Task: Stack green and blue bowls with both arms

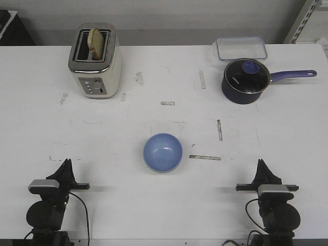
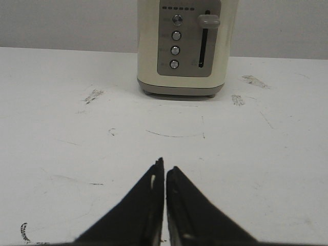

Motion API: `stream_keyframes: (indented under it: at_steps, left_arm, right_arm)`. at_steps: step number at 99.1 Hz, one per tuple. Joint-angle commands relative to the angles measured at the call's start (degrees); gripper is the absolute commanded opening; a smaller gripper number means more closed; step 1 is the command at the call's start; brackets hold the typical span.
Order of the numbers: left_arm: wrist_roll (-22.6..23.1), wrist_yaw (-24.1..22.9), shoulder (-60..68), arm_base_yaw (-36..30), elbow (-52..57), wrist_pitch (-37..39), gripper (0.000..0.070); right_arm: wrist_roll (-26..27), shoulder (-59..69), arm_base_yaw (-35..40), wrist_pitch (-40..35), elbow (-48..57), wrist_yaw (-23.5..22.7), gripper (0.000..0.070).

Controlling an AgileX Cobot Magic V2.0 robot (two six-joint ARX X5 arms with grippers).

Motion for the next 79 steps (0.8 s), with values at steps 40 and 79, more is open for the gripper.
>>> stream_keyframes:
  at_steps: [40, 79]
  left_arm:
    - [0.0, 0.0, -0.1, 0.1, -1.2, 0.5, 0.0001]
    - [0.0, 0.0, -0.1, 0.1, -1.2, 0.5, 0.0001]
  right_arm:
    - [4.5, -2.2, 0.0, 1.2, -1.8, 0.0, 0.0004]
    - [4.5, -2.2, 0.0, 1.2, -1.8, 0.0, 0.0004]
